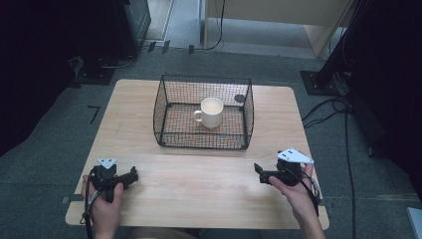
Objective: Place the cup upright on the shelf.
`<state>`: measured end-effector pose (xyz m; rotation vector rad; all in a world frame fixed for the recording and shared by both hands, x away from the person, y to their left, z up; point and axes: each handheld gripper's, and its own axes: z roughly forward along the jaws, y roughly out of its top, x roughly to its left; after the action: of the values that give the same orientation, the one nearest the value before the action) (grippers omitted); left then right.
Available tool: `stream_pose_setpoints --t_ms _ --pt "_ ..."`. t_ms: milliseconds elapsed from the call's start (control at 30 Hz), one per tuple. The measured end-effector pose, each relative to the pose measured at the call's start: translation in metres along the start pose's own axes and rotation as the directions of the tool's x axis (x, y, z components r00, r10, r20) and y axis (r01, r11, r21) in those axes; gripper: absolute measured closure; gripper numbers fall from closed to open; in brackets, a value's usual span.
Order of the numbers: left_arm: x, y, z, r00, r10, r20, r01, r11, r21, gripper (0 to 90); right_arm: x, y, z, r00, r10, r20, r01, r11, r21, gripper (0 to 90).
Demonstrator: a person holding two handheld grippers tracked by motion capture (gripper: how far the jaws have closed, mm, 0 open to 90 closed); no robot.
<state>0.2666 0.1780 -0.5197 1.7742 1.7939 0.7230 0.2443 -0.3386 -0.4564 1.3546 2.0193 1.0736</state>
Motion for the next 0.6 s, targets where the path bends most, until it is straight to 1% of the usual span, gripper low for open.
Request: stream_pose_setpoints --t_ms 33,67,100,200,233,300,367,433,467,533,567,600 --pt "0.0 0.0 0.0 1.0 0.0 0.0 0.0 1.0 0.0 0.0 -0.004 -0.005 -0.001 0.9999 0.012 0.007 -0.012 1.0 0.006 0.6" --pt "0.0 0.0 0.0 1.0 0.0 0.0 0.0 1.0 0.0 0.0 -0.004 -0.005 -0.001 0.9999 0.012 0.007 -0.012 1.0 0.006 0.6" --pt "0.0 0.0 0.0 1.0 0.0 0.0 0.0 1.0 0.0 0.0 -0.009 -0.013 -0.003 0.9994 0.029 0.017 -0.029 0.999 0.012 0.7" --pt "0.0 0.0 0.0 1.0 0.001 0.0 -0.001 1.0 0.0 0.0 -0.017 -0.025 -0.004 0.9981 0.051 0.036 -0.052 0.998 0.028 0.6" --pt "0.0 0.0 0.0 1.0 0.0 0.0 0.0 1.0 0.0 0.0 -0.017 -0.025 -0.004 0.9981 0.051 0.036 -0.052 0.998 0.028 0.6" --pt "0.0 0.0 0.0 1.0 -0.001 0.0 0.001 1.0 0.0 0.0 -0.021 -0.032 -0.006 0.9971 0.057 0.051 -0.059 0.998 0.035 0.6" --pt "0.0 0.0 0.0 1.0 -0.001 0.0 0.001 1.0 0.0 0.0 -0.029 -0.041 -0.01 0.9944 0.082 0.067 -0.085 0.996 0.037 0.6" --pt "0.0 0.0 0.0 1.0 0.0 0.0 0.0 1.0 -0.001 0.0 -0.035 -0.047 -0.012 0.9923 0.094 0.081 -0.097 0.994 0.041 0.7" --pt "0.0 0.0 0.0 1.0 0.0 0.0 0.0 1.0 0.0 0.0 -0.035 -0.047 -0.012 0.9923 0.094 0.081 -0.097 0.994 0.041 0.7" --pt "0.0 0.0 0.0 1.0 -0.001 0.0 0.001 1.0 0.0 0.0 -0.04 -0.054 -0.014 0.9898 0.103 0.098 -0.108 0.993 0.049 0.6" --pt "0.0 0.0 0.0 1.0 0.0 0.0 0.0 1.0 0.0 0.0 -0.045 -0.06 -0.015 0.9873 0.114 0.111 -0.12 0.991 0.056 0.6" --pt "0.0 0.0 0.0 1.0 0.0 0.0 0.0 1.0 -0.001 0.0 -0.046 -0.062 -0.016 0.9861 0.121 0.115 -0.128 0.99 0.058 0.7"
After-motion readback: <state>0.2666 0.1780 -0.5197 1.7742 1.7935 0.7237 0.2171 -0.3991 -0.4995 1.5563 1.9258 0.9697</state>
